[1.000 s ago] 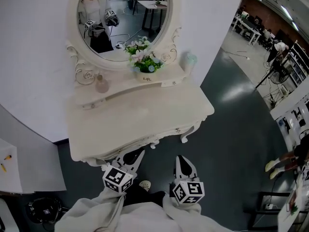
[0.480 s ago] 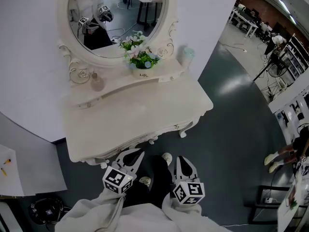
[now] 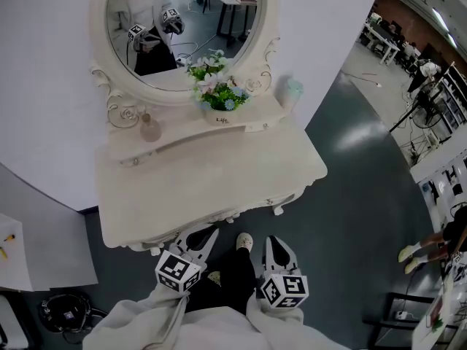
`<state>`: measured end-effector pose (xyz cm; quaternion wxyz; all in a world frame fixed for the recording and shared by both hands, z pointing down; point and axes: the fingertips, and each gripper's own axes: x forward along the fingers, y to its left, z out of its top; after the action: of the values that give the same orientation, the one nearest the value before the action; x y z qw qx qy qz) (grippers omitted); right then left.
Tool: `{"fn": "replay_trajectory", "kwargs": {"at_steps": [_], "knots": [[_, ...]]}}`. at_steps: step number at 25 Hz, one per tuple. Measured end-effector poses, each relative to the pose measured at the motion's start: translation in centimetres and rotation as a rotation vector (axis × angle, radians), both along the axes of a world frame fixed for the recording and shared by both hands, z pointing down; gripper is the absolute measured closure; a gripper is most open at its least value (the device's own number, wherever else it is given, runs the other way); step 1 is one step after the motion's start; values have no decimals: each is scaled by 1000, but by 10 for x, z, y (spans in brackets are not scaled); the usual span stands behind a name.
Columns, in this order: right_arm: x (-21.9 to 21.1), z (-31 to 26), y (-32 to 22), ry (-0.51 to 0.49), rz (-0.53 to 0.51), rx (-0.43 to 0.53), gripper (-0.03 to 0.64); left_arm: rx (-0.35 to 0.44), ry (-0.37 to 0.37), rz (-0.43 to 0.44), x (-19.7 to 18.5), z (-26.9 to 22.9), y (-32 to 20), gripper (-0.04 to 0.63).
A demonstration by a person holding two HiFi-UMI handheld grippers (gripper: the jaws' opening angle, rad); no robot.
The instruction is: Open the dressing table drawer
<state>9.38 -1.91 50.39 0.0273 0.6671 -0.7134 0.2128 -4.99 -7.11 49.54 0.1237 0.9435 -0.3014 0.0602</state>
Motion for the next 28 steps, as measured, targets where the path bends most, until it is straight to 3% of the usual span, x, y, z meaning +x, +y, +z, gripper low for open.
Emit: {"fn": "replay_trajectory", "kwargs": {"at_steps": [28], "knots": [[106,-1,-168,-11,-96,-2,577,0,-9,-80,103,-3,-152,566]]}}
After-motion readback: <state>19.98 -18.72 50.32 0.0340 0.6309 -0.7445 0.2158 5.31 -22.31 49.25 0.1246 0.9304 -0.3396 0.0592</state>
